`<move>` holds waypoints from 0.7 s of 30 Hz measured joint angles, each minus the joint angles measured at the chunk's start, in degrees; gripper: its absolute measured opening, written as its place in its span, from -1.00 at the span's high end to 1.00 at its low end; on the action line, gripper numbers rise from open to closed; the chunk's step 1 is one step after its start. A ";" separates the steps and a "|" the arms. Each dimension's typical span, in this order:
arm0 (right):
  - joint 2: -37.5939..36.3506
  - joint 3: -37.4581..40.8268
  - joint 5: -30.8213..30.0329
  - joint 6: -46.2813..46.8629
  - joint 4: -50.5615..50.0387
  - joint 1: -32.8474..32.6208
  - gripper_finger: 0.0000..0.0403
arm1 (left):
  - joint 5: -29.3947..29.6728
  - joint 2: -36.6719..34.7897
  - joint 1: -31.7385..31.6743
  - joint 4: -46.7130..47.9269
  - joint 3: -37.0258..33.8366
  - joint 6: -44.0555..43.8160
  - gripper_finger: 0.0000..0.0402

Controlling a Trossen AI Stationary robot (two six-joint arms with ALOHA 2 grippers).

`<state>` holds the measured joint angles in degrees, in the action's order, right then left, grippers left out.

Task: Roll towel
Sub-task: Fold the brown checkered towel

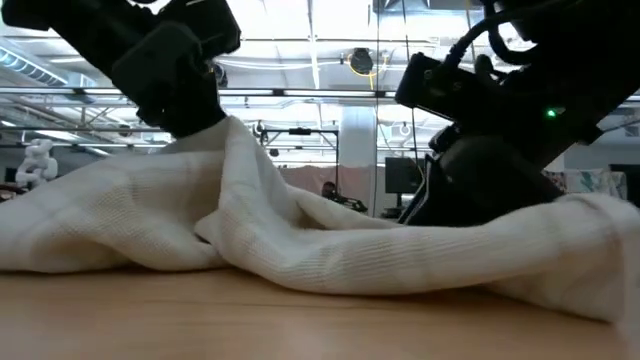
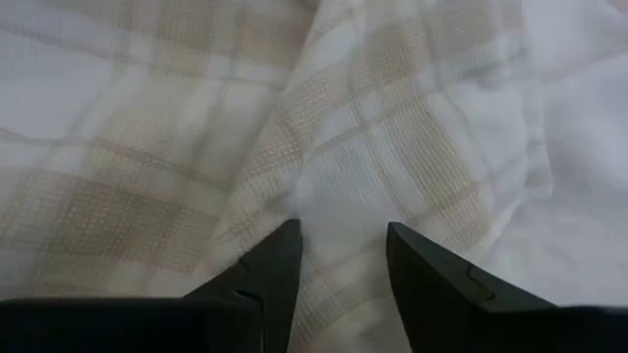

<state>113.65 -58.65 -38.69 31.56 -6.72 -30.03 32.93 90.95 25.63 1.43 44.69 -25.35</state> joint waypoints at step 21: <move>-7.55 4.26 -0.20 -5.31 -5.74 -0.87 0.28 | -0.67 -0.84 3.96 -1.66 3.04 -1.01 0.98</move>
<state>106.10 -54.39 -38.90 26.25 -12.46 -30.90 32.26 90.11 29.58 -0.24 47.72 -26.36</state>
